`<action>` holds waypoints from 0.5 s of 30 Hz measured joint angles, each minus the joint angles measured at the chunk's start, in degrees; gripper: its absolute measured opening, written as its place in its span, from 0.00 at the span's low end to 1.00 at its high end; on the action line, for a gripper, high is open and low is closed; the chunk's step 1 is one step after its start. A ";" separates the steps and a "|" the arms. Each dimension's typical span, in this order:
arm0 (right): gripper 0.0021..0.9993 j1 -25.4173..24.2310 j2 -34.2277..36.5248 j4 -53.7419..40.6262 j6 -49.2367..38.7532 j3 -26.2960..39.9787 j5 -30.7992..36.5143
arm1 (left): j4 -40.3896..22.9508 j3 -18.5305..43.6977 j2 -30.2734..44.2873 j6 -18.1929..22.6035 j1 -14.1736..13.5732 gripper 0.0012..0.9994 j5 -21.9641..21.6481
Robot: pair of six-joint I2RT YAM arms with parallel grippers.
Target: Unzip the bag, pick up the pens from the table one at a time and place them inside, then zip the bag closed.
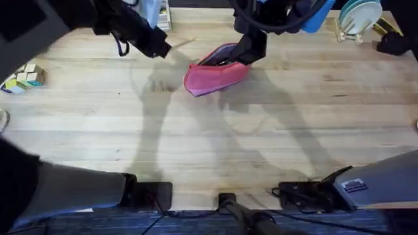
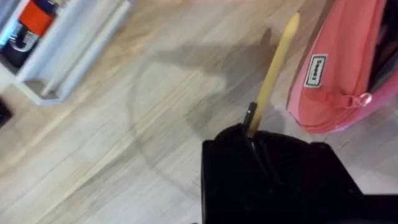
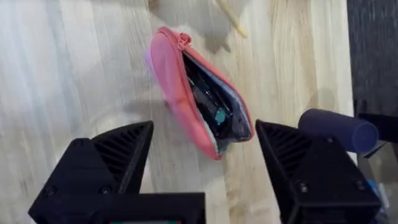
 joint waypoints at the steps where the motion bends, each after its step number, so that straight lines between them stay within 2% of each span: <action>1: 1.00 0.00 -0.01 -0.02 0.45 0.00 0.00 | -0.01 0.15 -0.88 -0.14 0.00 0.04 0.24; 5: 1.00 0.00 -0.18 -0.48 1.68 0.00 0.00 | -0.05 0.28 -4.30 -0.57 -0.13 0.04 1.82; 9: 1.00 0.00 -2.16 -1.01 3.14 0.00 0.00 | -0.06 0.28 -5.91 -3.11 -1.06 0.04 2.70; 15: 1.00 0.00 -7.37 -5.87 5.38 0.02 0.00 | 0.27 0.28 -5.95 -6.58 -5.31 0.04 2.90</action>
